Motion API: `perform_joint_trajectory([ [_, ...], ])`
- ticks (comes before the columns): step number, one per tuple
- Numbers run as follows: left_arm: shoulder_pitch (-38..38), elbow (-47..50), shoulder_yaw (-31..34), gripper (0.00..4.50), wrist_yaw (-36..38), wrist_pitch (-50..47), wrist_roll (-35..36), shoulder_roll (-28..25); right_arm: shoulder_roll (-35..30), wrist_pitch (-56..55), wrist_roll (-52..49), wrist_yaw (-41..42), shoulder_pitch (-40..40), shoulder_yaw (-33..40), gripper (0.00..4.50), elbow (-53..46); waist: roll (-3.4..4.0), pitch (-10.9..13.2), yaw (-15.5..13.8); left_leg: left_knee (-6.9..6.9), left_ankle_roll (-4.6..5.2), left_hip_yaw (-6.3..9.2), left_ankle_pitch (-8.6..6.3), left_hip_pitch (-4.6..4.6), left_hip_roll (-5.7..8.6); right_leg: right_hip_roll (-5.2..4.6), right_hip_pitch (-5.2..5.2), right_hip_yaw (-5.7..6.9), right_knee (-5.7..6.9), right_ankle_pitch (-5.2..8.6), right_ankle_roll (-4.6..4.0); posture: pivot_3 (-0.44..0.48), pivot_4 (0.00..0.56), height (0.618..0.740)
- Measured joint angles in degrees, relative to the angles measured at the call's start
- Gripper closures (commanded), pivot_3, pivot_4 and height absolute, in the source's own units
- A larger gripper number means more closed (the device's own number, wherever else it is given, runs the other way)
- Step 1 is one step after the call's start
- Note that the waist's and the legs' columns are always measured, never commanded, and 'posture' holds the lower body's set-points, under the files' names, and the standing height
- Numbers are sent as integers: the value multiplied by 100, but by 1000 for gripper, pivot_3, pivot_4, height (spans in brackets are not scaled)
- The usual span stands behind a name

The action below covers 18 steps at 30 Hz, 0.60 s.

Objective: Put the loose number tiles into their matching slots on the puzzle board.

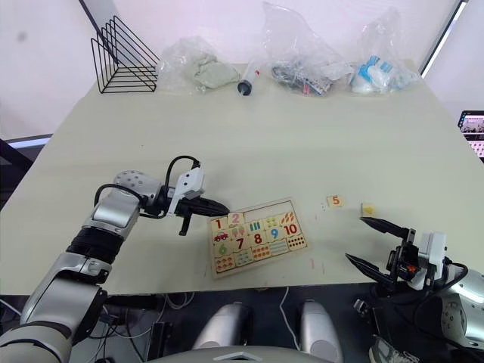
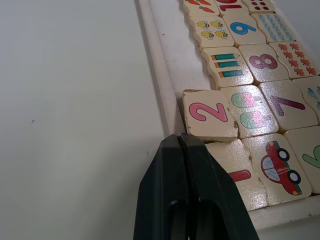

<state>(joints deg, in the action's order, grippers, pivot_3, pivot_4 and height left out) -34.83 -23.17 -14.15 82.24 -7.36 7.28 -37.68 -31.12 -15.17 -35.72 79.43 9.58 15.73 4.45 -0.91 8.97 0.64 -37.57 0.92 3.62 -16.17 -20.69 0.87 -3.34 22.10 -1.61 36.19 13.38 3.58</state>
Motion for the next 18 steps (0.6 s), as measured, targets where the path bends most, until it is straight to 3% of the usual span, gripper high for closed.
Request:
perform_joint_trajectory([
  [18,9,28,-2,4467,23,19,-39,99,11,-3,15,-5,55,0,0,-1,0,0,1,0,0,2,0,1,0,0,0,0,0,0,0,0,150,740],
])
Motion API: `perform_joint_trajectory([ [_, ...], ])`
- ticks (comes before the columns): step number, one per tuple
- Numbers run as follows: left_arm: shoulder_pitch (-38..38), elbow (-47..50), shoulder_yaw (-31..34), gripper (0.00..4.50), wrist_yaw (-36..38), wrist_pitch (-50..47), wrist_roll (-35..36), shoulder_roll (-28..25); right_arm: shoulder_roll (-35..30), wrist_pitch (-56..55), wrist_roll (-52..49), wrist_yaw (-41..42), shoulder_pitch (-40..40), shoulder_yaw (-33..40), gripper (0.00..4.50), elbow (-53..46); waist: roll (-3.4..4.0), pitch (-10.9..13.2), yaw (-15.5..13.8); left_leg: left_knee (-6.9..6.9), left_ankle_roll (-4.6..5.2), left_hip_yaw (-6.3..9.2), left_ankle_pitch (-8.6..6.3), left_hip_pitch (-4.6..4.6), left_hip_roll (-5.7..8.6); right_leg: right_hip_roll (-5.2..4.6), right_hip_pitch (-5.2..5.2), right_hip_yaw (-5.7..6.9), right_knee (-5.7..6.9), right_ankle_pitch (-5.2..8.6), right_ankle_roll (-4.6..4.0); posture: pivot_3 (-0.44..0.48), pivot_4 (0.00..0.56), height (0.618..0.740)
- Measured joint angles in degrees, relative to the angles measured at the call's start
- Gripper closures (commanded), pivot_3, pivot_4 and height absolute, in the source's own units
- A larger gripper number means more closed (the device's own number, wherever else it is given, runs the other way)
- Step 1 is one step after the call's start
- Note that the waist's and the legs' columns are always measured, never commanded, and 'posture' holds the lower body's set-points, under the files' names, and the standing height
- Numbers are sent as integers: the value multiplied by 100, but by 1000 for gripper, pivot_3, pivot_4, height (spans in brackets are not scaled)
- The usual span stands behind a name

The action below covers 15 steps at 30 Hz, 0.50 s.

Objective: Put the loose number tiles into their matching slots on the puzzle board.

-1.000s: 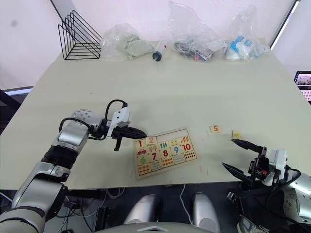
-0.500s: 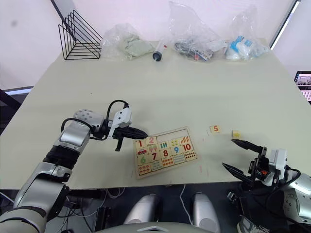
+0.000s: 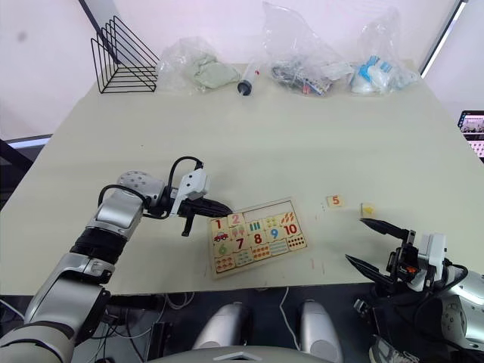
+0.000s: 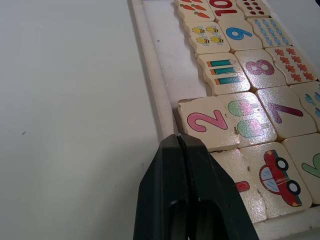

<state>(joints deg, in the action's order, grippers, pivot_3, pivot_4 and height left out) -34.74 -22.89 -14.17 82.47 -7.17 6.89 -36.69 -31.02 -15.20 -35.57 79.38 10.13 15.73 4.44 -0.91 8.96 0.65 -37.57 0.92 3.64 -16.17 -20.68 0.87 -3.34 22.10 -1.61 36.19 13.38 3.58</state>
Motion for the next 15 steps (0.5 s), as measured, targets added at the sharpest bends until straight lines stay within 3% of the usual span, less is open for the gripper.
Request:
perform_joint_trajectory([
  [15,3,0,-4,4467,0,42,-12,24,12,-3,4,-2,23,0,0,-1,0,0,-2,0,0,0,0,0,0,0,0,0,0,0,0,0,150,740],
])
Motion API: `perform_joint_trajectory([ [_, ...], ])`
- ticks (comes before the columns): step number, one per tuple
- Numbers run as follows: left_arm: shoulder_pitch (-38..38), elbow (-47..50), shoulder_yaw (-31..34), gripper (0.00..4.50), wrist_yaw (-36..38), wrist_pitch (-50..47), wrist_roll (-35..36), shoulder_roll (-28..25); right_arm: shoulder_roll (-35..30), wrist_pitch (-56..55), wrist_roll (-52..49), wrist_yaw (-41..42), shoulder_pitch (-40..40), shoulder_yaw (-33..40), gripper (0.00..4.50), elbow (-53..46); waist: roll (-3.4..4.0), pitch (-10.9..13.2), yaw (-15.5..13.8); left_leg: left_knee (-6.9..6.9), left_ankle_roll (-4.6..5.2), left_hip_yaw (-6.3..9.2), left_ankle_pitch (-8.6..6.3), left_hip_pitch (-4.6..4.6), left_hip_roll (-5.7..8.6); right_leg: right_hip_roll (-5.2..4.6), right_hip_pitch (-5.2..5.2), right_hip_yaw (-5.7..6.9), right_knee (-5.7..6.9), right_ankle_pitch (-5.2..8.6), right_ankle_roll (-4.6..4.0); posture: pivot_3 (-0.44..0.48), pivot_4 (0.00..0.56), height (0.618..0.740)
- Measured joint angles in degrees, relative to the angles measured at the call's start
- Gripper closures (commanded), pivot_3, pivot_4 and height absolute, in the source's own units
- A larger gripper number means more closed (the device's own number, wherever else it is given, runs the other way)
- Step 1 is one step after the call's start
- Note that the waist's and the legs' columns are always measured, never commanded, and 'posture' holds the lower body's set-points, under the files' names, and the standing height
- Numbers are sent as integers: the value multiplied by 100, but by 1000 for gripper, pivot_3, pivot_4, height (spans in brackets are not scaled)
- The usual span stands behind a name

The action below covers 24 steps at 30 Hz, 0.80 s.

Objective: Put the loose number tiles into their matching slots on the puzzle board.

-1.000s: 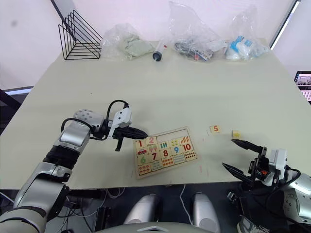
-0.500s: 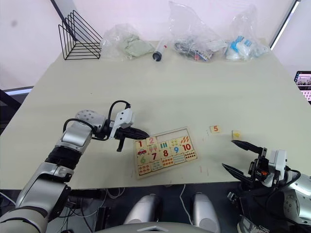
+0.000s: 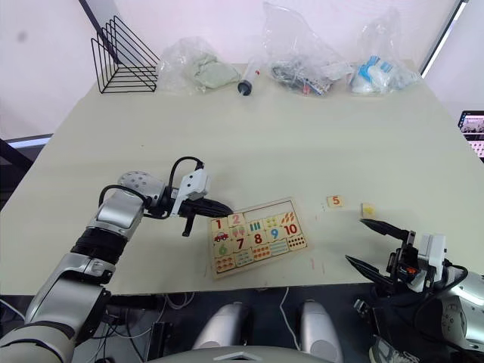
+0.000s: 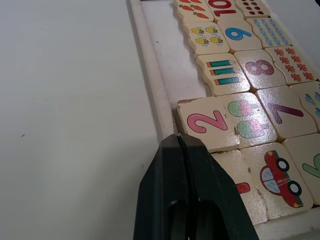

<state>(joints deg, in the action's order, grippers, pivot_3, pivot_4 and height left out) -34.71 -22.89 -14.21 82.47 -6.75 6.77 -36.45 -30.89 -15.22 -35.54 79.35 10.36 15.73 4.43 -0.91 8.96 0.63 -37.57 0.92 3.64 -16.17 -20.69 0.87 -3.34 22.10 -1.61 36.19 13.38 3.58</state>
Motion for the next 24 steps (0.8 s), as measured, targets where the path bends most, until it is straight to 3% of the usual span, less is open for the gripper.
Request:
perform_joint_trajectory([
  [24,-9,-14,34,4467,-54,2,9,73,42,0,28,-57,40,-2,0,-2,0,0,1,0,0,3,0,0,0,0,0,0,0,0,0,0,150,740],
])
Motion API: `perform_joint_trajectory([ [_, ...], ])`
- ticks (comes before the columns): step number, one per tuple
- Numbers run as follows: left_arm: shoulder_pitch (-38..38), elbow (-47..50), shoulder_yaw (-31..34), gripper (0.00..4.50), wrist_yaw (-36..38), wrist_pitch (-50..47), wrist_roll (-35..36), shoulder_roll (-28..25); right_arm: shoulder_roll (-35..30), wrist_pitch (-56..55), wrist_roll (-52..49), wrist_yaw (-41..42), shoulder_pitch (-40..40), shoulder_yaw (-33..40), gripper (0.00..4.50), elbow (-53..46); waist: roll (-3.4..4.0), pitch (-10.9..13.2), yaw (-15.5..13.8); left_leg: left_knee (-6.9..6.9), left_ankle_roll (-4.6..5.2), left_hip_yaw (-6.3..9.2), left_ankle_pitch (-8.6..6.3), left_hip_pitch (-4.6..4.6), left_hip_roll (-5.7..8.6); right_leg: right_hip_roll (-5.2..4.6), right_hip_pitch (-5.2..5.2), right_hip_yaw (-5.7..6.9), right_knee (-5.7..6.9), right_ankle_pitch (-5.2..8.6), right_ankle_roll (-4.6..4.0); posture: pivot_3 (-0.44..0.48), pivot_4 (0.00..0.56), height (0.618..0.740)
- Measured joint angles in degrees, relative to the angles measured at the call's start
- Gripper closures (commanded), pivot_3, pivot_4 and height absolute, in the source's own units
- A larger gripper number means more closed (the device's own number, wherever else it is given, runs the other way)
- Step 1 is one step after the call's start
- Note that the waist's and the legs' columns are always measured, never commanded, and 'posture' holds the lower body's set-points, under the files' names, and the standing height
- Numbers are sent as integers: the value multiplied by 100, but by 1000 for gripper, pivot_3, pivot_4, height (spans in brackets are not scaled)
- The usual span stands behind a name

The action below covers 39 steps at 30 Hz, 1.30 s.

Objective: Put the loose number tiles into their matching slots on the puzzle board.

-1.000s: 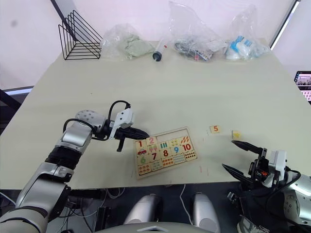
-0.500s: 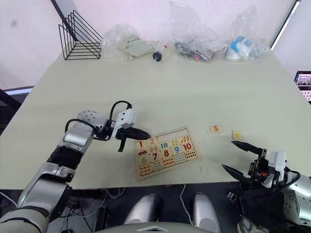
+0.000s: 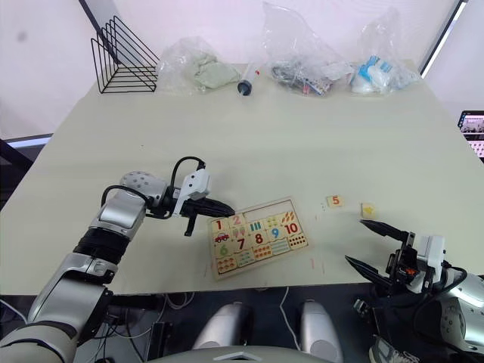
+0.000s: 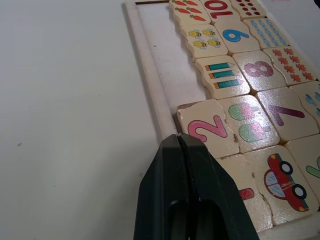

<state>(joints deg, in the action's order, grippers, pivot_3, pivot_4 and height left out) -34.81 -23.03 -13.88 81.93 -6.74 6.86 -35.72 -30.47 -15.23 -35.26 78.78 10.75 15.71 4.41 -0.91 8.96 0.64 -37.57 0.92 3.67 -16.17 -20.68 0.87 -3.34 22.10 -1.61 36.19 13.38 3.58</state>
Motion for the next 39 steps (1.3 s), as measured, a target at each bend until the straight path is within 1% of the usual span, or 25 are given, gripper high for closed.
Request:
perform_joint_trajectory([
  [2,4,2,94,4467,-69,-80,107,7,0,0,0,-1,-4,0,0,0,0,0,1,0,0,4,0,-1,-1,0,0,0,0,0,0,0,150,740],
  [5,79,120,495,4467,-187,-349,453,-13,-1,3,-1,-1,-17,0,0,0,0,0,6,0,0,11,0,0,-4,0,1,0,0,0,0,0,150,740],
  [8,436,593,924,4467,-299,-683,894,-116,-7,10,-9,2,-38,7,0,3,1,0,15,0,0,13,0,3,-8,-2,1,-3,0,0,0,0,150,740],
  [9,474,627,955,4467,-313,-716,928,-124,-8,13,-9,1,-39,7,0,4,1,0,11,0,0,15,0,1,-10,-3,1,-2,0,0,0,0,150,740],
  [12,1076,1133,1444,4467,-502,-1000,1366,-221,-47,55,-10,-74,-63,38,0,6,1,0,22,0,0,14,0,3,-13,-6,2,-3,1,0,0,0,150,740],
  [14,1423,1339,1742,4467,-655,-1053,1533,-290,-107,97,0,-168,-60,112,0,63,1,0,13,1,0,16,0,2,-15,-14,3,1,1,0,0,0,150,740],
  [16,1731,1485,2016,4467,-826,-1041,1600,-334,-130,120,3,-260,-85,171,0,90,2,0,3,1,0,14,0,4,-12,-22,2,2,1,0,0,0,150,740],
  [17,2061,1644,2249,4467,-998,-1037,1683,-347,-144,127,7,-314,-104,227,0,106,2,0,-4,1,0,13,0,4,-11,-27,1,3,0,0,0,0,150,740],
  [19,2268,1726,2371,4467,-1107,-1035,1708,-360,-182,134,11,-342,-87,274,0,116,2,0,-12,1,0,12,0,4,-10,-30,1,2,-3,0,0,0,150,740],
  [21,2721,1896,2643,4467,-1321,-1068,1818,-360,-264,152,33,-429,-30,362,0,137,2,0,-7,1,0,11,-1,2,-10,-32,2,2,-7,0,0,0,150,740],
  [22,2960,1985,2769,3929,-1451,-1084,1853,-356,-296,155,51,-474,9,425,0,167,2,0,-5,4,0,11,-1,1,-11,-33,2,3,-10,0,0,0,150,740],
  [23,3131,2040,2870,3684,-1544,-1073,1876,-352,-309,155,74,-520,31,484,0,205,2,0,-7,7,0,11,-1,2,-11,-34,2,3,-12,0,0,0,150,740],
  [24,3316,2073,2995,3270,-1660,-1039,1883,-335,-327,155,100,-572,56,541,0,256,2,0,-8,9,-1,11,-1,2,-11,-35,1,3,-13,0,0,0,150,740],
  [26,3798,2234,3323,2212,-1894,-986,1929,-312,-409,154,196,-731,189,657,0,358,2,-1,-6,15,-1,11,-1,2,-12,-38,1,3,-20,0,-1,0,150,740],
  [28,4089,2334,3545,1254,-2074,-986,1989,-273,-423,156,257,-829,261,753,0,455,2,-1,-20,16,-1,11,-1,1,-12,-40,1,5,-22,1,-2,0,150,740],
  [30,4329,2515,3674,254,-2240,-986,2040,-207,-423,157,288,-914,287,785,0,516,3,-2,-26,15,-1,8,-1,3,-10,-51,0,2,-24,11,-20,0,150,740],
  [31,4461,2616,3721,49,-2319,-976,2044,-170,-420,158,291,-938,287,785,0,525,4,-2,-25,14,0,5,-1,3,-10,-61,0,0,-24,12,-22,0,150,740],
  [35,4984,2979,3908,49,-2625,-916,2123,68,-410,201,272,-1039,366,861,0,551,2,-7,-17,14,0,3,-1,4,-10,-68,0,-3,-25,13,-23,0,150,740],
  [39,5334,3163,4099,49,-2871,-877,2191,217,-396,245,197,-1051,512,983,0,549,2,-8,-26,15,-1,6,-1,2,-11,-67,0,1,-25,14,-24,0,150,740],
])
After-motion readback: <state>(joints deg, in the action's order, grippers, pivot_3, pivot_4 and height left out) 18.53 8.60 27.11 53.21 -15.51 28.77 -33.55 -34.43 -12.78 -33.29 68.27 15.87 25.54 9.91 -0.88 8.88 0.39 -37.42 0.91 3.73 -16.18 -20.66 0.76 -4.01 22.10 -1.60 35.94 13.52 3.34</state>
